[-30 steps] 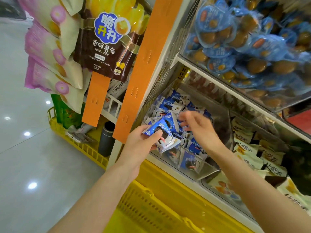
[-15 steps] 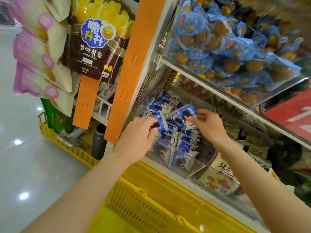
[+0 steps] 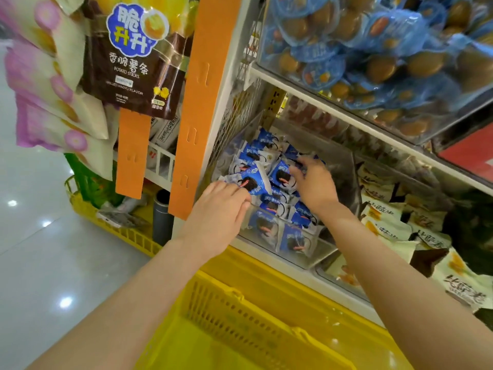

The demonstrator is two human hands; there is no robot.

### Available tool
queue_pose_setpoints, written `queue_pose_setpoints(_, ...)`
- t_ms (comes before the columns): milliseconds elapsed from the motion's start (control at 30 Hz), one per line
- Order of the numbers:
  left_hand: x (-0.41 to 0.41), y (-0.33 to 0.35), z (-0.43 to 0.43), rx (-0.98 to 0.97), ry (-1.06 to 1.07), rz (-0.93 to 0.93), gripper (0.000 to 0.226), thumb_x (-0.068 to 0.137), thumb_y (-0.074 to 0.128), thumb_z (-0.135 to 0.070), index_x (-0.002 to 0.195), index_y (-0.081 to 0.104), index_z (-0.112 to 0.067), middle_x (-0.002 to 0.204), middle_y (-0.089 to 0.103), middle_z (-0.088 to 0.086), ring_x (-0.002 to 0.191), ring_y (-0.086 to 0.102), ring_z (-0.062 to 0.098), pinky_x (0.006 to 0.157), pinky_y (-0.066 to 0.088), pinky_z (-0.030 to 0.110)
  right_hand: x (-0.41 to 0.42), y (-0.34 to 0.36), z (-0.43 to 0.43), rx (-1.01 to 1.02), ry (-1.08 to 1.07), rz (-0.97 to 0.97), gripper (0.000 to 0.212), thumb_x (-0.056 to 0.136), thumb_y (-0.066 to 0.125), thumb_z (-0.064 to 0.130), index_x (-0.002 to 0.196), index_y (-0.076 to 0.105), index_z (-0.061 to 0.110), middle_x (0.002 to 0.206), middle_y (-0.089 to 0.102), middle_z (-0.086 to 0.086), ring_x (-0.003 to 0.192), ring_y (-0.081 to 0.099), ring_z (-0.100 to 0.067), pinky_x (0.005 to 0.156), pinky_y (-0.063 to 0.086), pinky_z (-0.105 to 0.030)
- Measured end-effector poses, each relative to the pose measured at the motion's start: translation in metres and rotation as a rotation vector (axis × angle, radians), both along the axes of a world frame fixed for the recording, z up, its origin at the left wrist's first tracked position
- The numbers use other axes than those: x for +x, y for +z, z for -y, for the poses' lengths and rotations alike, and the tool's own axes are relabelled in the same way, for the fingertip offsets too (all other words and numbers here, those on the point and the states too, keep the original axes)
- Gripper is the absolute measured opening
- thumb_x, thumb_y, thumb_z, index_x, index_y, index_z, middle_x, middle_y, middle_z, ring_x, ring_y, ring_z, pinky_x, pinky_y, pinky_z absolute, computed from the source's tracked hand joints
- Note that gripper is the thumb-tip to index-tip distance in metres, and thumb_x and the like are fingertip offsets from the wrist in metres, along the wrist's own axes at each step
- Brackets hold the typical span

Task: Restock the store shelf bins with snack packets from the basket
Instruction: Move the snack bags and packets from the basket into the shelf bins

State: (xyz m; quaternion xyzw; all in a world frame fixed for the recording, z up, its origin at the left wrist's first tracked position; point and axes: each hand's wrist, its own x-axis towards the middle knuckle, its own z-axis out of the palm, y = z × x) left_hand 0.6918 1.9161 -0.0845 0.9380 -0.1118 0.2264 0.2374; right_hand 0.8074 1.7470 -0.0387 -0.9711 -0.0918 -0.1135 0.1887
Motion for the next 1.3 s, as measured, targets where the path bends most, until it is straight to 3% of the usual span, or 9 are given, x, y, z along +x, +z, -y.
queue_pose_setpoints(100, -0.018, 0.004, 0.009, 0.017, -0.056, 0.081, 0.025, 0.094, 0.042, -0.016, 0.113, 0.058, -0.012, 0.109, 0.059, 0.003, 0.104, 0.052, 0.018, 0.092, 0.036, 0.03, -0.063, -0.008, 0.014, 0.15, 0.119, 0.062, 0.039, 0.099, 0.037, 0.037, 0.134, 0.046, 0.022, 0.134, 0.054, 0.001, 0.113, 0.053, -0.011, 0.086, 0.042, -0.026)
queue_pose_setpoints(200, -0.039, -0.016, 0.022, 0.087, -0.189, 0.15, 0.022, 0.089, 0.043, -0.014, 0.102, 0.06, -0.01, 0.095, 0.06, 0.004, 0.088, 0.055, 0.019, 0.079, 0.038, 0.028, -0.134, -0.038, 0.039, 0.074, 0.316, 0.188, 0.04, 0.099, 0.036, 0.036, 0.131, 0.05, 0.017, 0.131, 0.055, 0.002, 0.121, 0.049, -0.013, 0.099, 0.038, -0.025)
queue_pose_setpoints(333, -0.072, -0.088, 0.043, 0.076, -0.308, -0.161, 0.022, 0.093, 0.042, -0.021, 0.105, 0.059, -0.013, 0.099, 0.057, 0.003, 0.092, 0.053, 0.022, 0.079, 0.033, 0.03, -0.205, -0.125, 0.08, 0.084, 0.507, 0.203, 0.027, 0.099, 0.036, 0.026, 0.112, 0.056, 0.013, 0.11, 0.061, 0.0, 0.109, 0.053, -0.014, 0.095, 0.04, -0.022)
queue_pose_setpoints(433, -0.097, -0.168, 0.053, 0.061, -0.295, -0.548, 0.025, 0.096, 0.042, -0.025, 0.117, 0.052, -0.018, 0.115, 0.052, 0.002, 0.108, 0.049, 0.02, 0.088, 0.031, 0.029, -0.24, -0.212, 0.1, -0.046, 0.465, -0.181, 0.016, 0.092, 0.054, 0.012, 0.104, 0.064, 0.013, 0.102, 0.066, -0.005, 0.097, 0.063, -0.019, 0.083, 0.042, -0.022)
queue_pose_setpoints(567, -0.13, -0.266, 0.054, 0.192, -0.339, -1.037, 0.035, 0.096, 0.044, -0.032, 0.128, 0.045, -0.017, 0.131, 0.045, 0.004, 0.119, 0.045, 0.019, 0.096, 0.035, 0.031, -0.27, -0.322, 0.129, -0.156, 0.3, -0.8, 0.045, 0.098, 0.041, 0.014, 0.142, 0.033, 0.021, 0.15, 0.03, 0.004, 0.137, 0.03, -0.011, 0.108, 0.019, -0.019)
queue_pose_setpoints(767, -0.165, -0.342, 0.062, 0.021, -0.19, -1.5, 0.049, 0.091, 0.057, -0.03, 0.129, 0.039, -0.006, 0.133, 0.046, 0.014, 0.121, 0.047, 0.022, 0.096, 0.04, 0.03, -0.293, -0.397, 0.135, -0.196, 0.31, -1.152, 0.054, 0.09, 0.055, 0.017, 0.141, 0.037, 0.022, 0.148, 0.036, -0.002, 0.138, 0.032, -0.024, 0.115, 0.025, -0.035)
queue_pose_setpoints(967, -0.173, -0.364, 0.068, 0.025, -0.187, -1.616, 0.049, 0.081, 0.071, -0.021, 0.118, 0.04, -0.012, 0.119, 0.047, 0.006, 0.11, 0.049, 0.016, 0.081, 0.039, 0.022, -0.287, -0.422, 0.133, -0.499, 0.342, -1.237, 0.061, 0.084, 0.067, 0.026, 0.136, 0.041, 0.012, 0.143, 0.041, -0.012, 0.131, 0.037, -0.029, 0.107, 0.027, -0.035)
queue_pose_setpoints(1167, -0.137, -0.352, 0.058, -0.378, -0.225, -1.576, 0.03, 0.078, 0.074, -0.015, 0.068, 0.048, -0.027, 0.069, 0.049, -0.013, 0.062, 0.045, -0.002, 0.05, 0.03, 0.009, -0.268, -0.379, 0.135, -0.255, 0.182, -1.354, 0.065, 0.088, 0.062, 0.035, 0.141, 0.031, 0.015, 0.14, 0.046, -0.01, 0.124, 0.048, -0.026, 0.093, 0.04, -0.03)
queue_pose_setpoints(1300, -0.134, -0.355, 0.087, -0.417, -0.271, -1.506, 0.019, 0.08, 0.072, -0.025, 0.08, 0.053, -0.023, 0.092, 0.046, -0.003, 0.087, 0.048, 0.009, 0.067, 0.036, 0.016, -0.283, -0.37, 0.142, -0.27, 0.313, -1.633, 0.051, 0.092, 0.057, 0.035, 0.133, 0.044, 0.008, 0.135, 0.049, -0.013, 0.109, 0.05, -0.022, 0.084, 0.038, -0.029)
